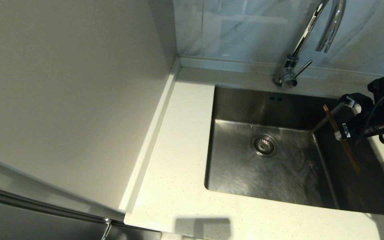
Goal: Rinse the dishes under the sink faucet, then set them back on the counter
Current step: Put the chopsticks back to the table from the sink
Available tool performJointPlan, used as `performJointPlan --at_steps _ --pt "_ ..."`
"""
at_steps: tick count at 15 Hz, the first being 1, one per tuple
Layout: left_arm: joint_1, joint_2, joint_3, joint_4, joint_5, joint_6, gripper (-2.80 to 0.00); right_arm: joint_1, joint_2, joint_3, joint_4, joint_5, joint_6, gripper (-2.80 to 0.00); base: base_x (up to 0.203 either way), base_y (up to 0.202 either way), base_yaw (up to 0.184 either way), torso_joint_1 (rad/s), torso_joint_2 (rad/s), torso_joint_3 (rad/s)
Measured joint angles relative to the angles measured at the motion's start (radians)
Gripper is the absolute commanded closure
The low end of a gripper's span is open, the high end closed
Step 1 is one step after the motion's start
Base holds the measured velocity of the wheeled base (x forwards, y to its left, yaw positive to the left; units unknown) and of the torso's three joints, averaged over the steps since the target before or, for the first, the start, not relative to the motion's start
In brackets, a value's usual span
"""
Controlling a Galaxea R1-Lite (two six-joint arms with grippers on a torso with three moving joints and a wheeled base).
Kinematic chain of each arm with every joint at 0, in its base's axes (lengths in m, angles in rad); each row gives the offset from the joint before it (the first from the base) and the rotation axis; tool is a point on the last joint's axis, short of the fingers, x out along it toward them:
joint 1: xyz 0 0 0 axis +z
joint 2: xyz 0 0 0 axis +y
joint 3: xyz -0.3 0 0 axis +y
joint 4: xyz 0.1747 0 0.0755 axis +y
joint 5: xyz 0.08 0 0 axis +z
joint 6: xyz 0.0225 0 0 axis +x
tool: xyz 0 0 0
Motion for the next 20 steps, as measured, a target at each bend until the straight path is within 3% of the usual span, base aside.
performJointPlan --at_steps 6,20 --pt "0.000 0.000 0.000 0.000 0.000 0.000 0.00 0.001 -0.185 0.093 -0.010 -0.015 -0.002 0.00 0.000 0.000 0.000 0.000 0.00 0.000" --pt "0.000 0.000 0.000 0.000 0.000 0.000 0.00 0.007 -0.611 0.314 -0.016 -0.178 -0.044 0.00 0.000 0.000 0.000 0.000 0.00 0.000"
